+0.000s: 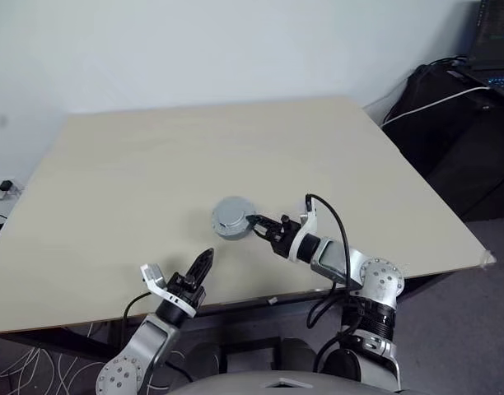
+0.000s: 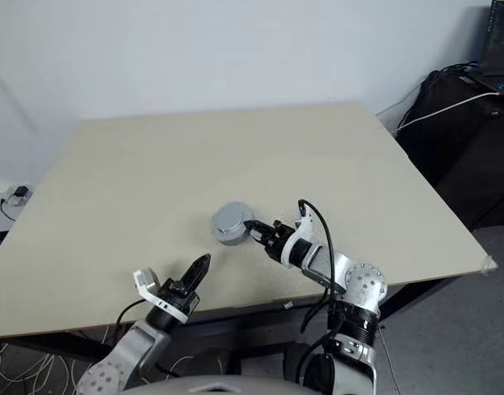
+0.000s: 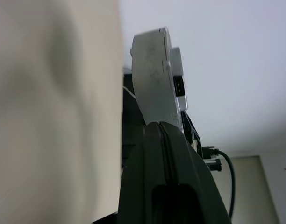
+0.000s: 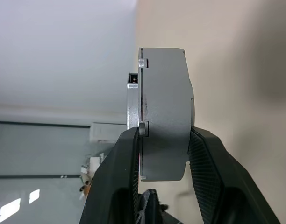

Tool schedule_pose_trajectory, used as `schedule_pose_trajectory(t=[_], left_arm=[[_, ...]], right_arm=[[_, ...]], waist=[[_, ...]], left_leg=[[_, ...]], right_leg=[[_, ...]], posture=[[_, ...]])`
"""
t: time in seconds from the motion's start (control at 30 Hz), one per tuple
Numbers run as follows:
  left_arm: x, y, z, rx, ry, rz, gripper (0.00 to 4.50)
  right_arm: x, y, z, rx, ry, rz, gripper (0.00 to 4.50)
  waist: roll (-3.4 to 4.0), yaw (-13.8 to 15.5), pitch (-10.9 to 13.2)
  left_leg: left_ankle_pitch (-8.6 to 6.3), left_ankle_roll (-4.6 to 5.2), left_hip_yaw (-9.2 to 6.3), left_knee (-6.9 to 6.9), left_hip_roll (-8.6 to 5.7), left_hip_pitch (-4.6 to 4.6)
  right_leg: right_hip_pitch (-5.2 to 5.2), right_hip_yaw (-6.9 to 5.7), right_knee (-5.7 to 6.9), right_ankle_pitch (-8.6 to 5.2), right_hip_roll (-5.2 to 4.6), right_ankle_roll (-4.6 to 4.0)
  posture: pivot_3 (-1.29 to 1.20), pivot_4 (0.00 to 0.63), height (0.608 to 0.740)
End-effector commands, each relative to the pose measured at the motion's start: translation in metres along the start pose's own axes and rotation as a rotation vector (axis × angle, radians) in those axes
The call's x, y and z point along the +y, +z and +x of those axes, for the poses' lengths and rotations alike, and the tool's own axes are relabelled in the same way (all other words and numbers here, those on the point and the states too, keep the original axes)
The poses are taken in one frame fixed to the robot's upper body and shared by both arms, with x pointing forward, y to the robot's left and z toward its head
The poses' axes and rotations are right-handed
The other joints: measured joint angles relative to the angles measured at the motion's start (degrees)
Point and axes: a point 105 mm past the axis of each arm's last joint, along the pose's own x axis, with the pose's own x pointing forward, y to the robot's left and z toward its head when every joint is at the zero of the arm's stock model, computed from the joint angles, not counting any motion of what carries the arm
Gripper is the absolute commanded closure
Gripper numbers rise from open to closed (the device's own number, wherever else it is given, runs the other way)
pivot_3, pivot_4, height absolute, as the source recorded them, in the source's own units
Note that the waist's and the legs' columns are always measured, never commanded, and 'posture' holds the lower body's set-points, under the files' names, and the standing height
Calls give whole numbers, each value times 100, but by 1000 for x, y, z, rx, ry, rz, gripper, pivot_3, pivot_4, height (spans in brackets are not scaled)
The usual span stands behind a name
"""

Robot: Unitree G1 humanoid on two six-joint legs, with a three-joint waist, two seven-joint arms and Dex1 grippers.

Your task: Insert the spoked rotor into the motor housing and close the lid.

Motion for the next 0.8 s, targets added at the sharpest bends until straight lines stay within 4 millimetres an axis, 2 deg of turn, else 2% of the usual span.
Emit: schedule_pose_trajectory(t=[0.03, 0.3, 0.33, 0.43, 0.67, 0.8], left_arm=[[-19, -6, 12, -14, -121, -36, 4500], [-18, -5, 12, -41, -88, 18, 4500], [-18, -5, 12, -41, -86, 19, 4320], [-18, -5, 12, -41, -86, 20, 3611], [-23, -7, 13, -32, -106, 24, 1205], [-26, -5, 13, -45, -128, 17, 13]], right_arm=[[32, -24, 17, 27, 166, 66, 3272], [30, -23, 17, 25, 142, 66, 3272], [30, -23, 17, 26, 140, 66, 3272], [29, -23, 17, 25, 137, 66, 3272], [30, -24, 17, 28, 136, 63, 3272], [29, -24, 17, 31, 133, 62, 3272]], waist=[[0, 0, 0], [0, 3, 0], [0, 2, -1], [0, 2, -1], [0, 1, -1], [0, 1, -1]], left_leg=[[0, 0, 1, 0, 0, 0], [2, 3, 5, 0, -1, 0], [2, 3, 5, 0, -1, 0], [2, 4, 6, 1, 0, 0], [3, 6, 8, 4, -1, 0], [4, 6, 9, 6, 0, 1]], right_leg=[[0, 0, 0, 0, 0, 0], [5, 5, 0, 1, 2, -1], [5, 5, 1, 1, 3, -1], [5, 6, 2, 2, 4, 0], [7, 7, 3, 3, 5, 2], [7, 8, 5, 3, 6, 2]], posture=[[0, 0, 740], [0, 0, 740], [0, 0, 740], [0, 0, 740], [0, 0, 740], [0, 0, 740]])
